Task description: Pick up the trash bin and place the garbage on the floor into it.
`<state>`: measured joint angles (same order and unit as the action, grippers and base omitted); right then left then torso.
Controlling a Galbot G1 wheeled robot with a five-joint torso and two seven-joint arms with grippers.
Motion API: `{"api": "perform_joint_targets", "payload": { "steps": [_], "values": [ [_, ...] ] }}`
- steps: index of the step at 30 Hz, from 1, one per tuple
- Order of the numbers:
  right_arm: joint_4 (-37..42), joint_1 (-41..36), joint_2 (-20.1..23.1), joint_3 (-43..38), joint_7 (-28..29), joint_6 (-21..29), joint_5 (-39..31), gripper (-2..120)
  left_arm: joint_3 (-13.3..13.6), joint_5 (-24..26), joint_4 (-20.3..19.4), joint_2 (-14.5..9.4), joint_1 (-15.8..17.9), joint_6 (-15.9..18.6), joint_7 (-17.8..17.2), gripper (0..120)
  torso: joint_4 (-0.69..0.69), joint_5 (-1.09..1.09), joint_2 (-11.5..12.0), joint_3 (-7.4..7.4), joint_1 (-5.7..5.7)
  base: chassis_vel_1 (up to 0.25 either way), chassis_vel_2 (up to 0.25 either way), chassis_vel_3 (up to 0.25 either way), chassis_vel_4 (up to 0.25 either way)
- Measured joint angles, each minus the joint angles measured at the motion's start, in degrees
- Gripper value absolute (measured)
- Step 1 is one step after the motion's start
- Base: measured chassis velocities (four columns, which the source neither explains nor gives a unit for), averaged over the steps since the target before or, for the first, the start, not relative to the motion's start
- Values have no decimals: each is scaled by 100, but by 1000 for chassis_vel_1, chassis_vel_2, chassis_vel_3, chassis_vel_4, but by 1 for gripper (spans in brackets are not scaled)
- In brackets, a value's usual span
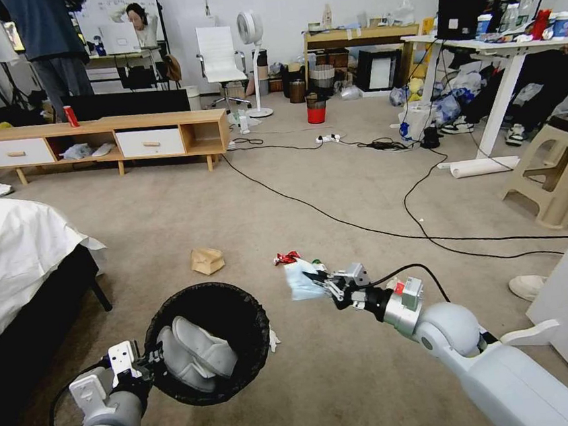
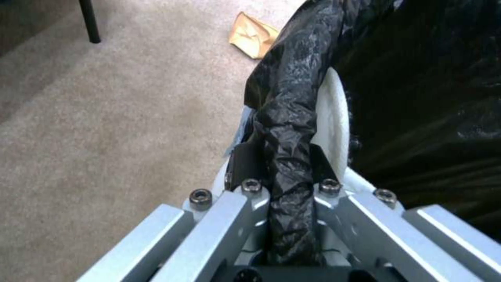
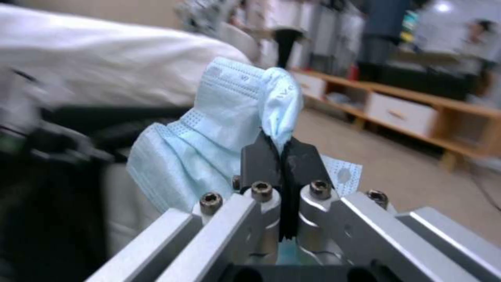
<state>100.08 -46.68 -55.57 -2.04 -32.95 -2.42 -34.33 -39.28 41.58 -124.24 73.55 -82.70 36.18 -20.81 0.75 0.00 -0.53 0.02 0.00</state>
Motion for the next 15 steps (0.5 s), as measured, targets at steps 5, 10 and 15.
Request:
{"api": "perform_joint_targets", "payload": {
  "steps": [5, 10, 15],
  "values": [
    [82, 66, -2, 109, -185, -74, -148, 0, -4, 7, 13, -8, 2, 2, -3, 3, 0, 0, 0, 0, 0, 0, 0, 0, 0],
    [139, 176, -26, 243, -385, -157, -290, 0, -11, 14, 31, -16, 2, 3, -3, 3, 0, 0, 0, 0, 0, 0, 0, 0, 0],
    [181, 519, -122, 655, -546, -286, -551, 0, 2, 14, 87, 7, 6, 4, -5, 3, -1, -1, 0, 0, 0, 0, 0, 0, 0]
  ]
}}
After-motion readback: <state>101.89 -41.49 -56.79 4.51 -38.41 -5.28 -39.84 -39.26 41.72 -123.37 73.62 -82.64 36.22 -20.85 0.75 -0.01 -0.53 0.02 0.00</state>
